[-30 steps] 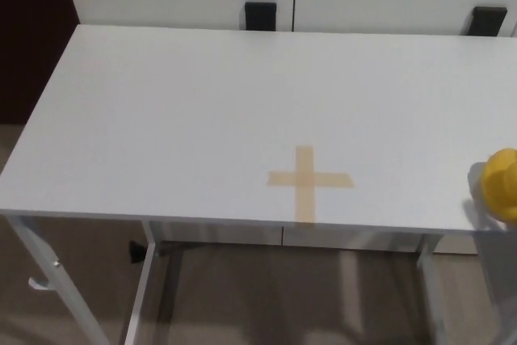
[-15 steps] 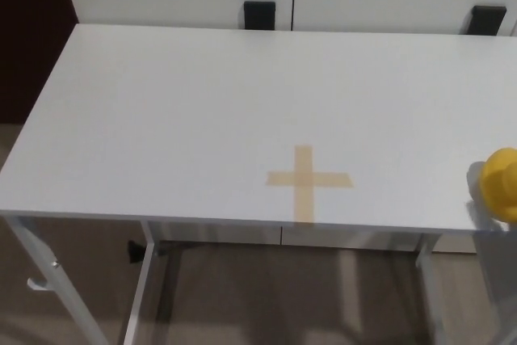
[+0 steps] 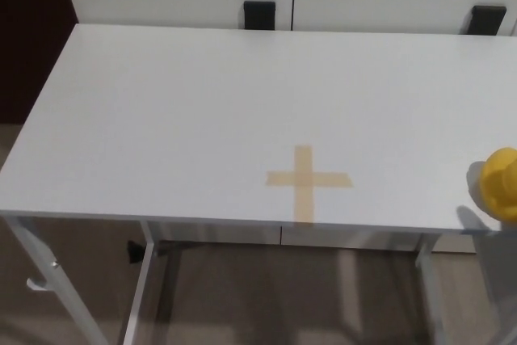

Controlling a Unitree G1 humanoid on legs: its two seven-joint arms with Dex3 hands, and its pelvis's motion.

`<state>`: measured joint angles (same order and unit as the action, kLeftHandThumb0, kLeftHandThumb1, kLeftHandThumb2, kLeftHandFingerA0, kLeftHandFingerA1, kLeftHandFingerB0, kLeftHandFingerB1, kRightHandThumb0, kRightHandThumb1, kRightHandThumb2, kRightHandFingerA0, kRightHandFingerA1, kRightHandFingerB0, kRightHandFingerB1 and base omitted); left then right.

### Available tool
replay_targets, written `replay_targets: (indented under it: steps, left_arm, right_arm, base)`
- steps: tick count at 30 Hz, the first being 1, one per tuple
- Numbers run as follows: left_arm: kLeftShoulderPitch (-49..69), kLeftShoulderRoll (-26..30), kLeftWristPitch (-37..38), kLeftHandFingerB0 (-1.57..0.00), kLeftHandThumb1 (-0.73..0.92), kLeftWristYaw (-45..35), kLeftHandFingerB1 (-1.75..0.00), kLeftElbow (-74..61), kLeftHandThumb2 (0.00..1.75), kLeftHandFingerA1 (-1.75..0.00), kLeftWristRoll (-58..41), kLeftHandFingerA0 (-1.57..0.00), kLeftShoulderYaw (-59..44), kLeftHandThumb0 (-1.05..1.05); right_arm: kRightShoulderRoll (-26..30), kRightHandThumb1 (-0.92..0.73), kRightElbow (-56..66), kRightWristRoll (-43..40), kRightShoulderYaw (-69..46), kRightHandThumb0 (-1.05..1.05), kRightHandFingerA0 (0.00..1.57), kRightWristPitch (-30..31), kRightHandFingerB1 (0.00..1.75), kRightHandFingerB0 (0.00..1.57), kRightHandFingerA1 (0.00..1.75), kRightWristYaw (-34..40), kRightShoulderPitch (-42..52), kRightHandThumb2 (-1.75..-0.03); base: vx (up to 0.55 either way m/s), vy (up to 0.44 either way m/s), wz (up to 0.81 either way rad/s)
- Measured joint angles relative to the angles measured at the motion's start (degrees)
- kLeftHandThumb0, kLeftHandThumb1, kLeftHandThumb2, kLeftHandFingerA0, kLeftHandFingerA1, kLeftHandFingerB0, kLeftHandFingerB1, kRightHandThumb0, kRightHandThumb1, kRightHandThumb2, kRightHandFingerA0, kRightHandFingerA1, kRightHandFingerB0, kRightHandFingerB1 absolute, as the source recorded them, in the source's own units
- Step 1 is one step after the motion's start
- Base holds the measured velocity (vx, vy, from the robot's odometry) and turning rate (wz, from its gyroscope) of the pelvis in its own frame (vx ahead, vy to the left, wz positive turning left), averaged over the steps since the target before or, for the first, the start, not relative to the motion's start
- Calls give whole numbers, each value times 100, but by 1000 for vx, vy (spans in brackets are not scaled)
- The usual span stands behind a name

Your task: The robot uses its right hand to push the yellow duck toy to the center of the white desk.

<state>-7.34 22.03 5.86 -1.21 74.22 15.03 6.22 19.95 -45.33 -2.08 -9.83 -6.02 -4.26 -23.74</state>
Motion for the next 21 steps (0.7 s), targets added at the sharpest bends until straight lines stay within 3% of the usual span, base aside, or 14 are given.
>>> replay_targets:
  steps: [2,7,8,9,10,13,14,19,21]
  left_arm:
    - [3,-4,0,-117,-33,0,-86,-5,117,-90,0,-125,1,-2]
    - [85,-83,0,-115,-32,1,-87,4,118,-90,2,-123,7,5]
    - [94,-97,0,-113,-34,1,-87,3,123,-91,2,-123,8,8]
    - [96,-105,0,-113,-34,1,-87,4,123,-91,2,-123,7,8]
    - [101,-131,0,-115,-36,0,-87,3,125,-90,2,-125,10,10]
    - [103,-164,0,-116,-37,1,-87,-4,125,-90,9,-126,28,6]
    - [106,-168,0,-118,-35,1,-87,-5,120,-90,10,-124,32,6]
    - [112,-186,0,-119,-37,2,-87,-13,123,-90,17,-126,46,8]
    - [110,-193,0,-121,-35,1,-88,-25,125,-92,22,-125,53,20]
  right_arm:
    - [-96,-92,-39,-4,-8,-83,25,-7,37,28,38,56,-49,-78]
    - [-259,-92,-43,-3,-52,-81,20,-28,37,27,35,267,-76,-75]
    - [-292,-79,-43,-5,-71,-79,4,-28,42,14,29,309,-81,-116]
    - [-315,-79,-43,-7,-85,-79,4,-28,42,14,29,333,-84,-116]
    - [-398,-92,-43,-16,-114,-80,0,-27,24,9,0,405,-95,-87]
    - [-565,-92,-41,-26,-144,-83,0,-14,22,0,0,522,-107,-77]
    - [-613,-92,-40,-28,-151,-98,0,-12,0,0,11,549,-113,-122]
    - [-826,-92,-33,-36,-161,-97,0,-4,0,0,11,680,-149,-121]
    - [-1093,-89,30,19,-32,-96,0,-3,2,0,17,893,-218,-120]
  base:
    - [0,0,0]
    - [0,0,0]
    - [0,0,0]
    - [0,0,0]
    - [0,0,0]
    - [0,0,0]
    - [0,0,0]
    - [0,0,0]
    - [0,0,0]
